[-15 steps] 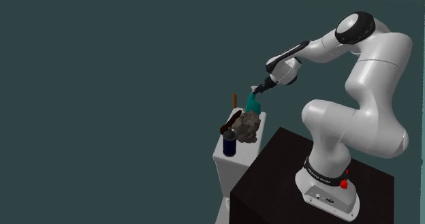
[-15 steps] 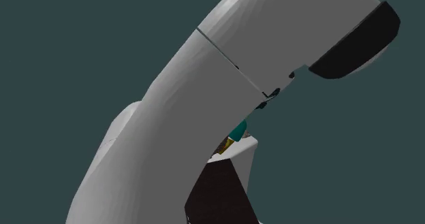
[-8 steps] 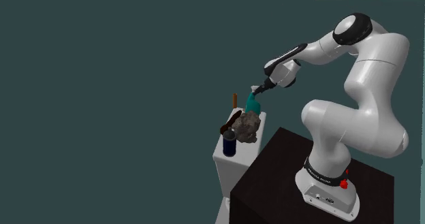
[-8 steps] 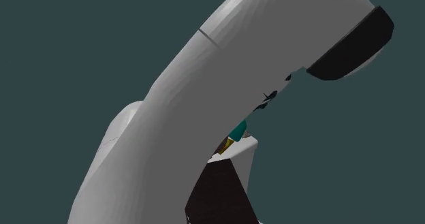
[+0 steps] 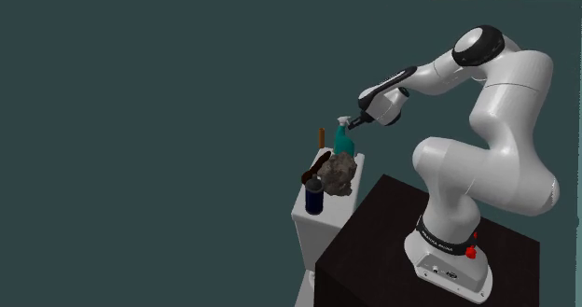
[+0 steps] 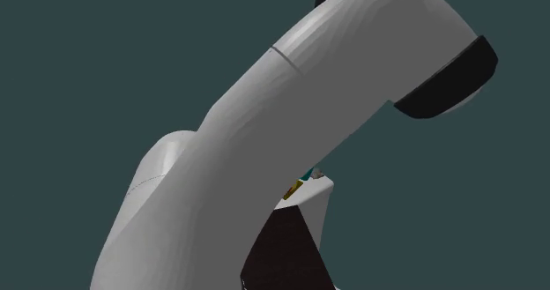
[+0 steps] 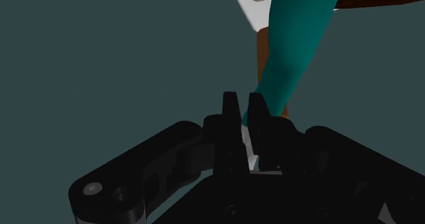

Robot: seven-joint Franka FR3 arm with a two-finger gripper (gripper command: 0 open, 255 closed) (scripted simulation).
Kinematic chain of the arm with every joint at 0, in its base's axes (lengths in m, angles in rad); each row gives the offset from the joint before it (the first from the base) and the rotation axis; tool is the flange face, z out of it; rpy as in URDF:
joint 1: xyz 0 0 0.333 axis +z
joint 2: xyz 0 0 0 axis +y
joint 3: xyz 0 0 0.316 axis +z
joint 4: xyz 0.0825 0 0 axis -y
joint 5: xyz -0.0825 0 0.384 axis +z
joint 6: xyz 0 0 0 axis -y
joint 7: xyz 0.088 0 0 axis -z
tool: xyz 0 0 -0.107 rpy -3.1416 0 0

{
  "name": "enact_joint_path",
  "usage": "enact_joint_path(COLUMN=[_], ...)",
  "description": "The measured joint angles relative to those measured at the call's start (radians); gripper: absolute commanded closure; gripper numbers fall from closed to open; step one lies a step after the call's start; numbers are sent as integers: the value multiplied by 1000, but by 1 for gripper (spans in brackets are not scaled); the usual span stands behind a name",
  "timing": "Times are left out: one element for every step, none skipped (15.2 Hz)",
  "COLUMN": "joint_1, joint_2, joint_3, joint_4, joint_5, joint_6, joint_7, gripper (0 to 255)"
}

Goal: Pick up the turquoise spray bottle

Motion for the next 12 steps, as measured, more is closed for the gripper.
enact_joint_path(joint_1=[0,1,1,4,-5,-15,-20,-30,-40,-52,-62,-70], joint_2=[1,0,-2,-3,-13,-21,-26,-26,-22,-28,-25,-16], joint_3=[0,0,0,-1,4,8,10,15,24,33,41,50], joint_4=[-1,-1,0,0,-1,-2,-3,-4,-6,-6,-8,-9], joint_5=[-4,-3,-5,-2,-19,-50,-77,-101,-113,-126,-137,-132], joint_6=[1,5,9,14,18,21,22,11,-10,-23,-43,-73], joint_7=[3,3,2,1,9,21,39,59,82,95,111,130], gripper=[255,255,255,255,255,255,255,255,255,255,255,255])
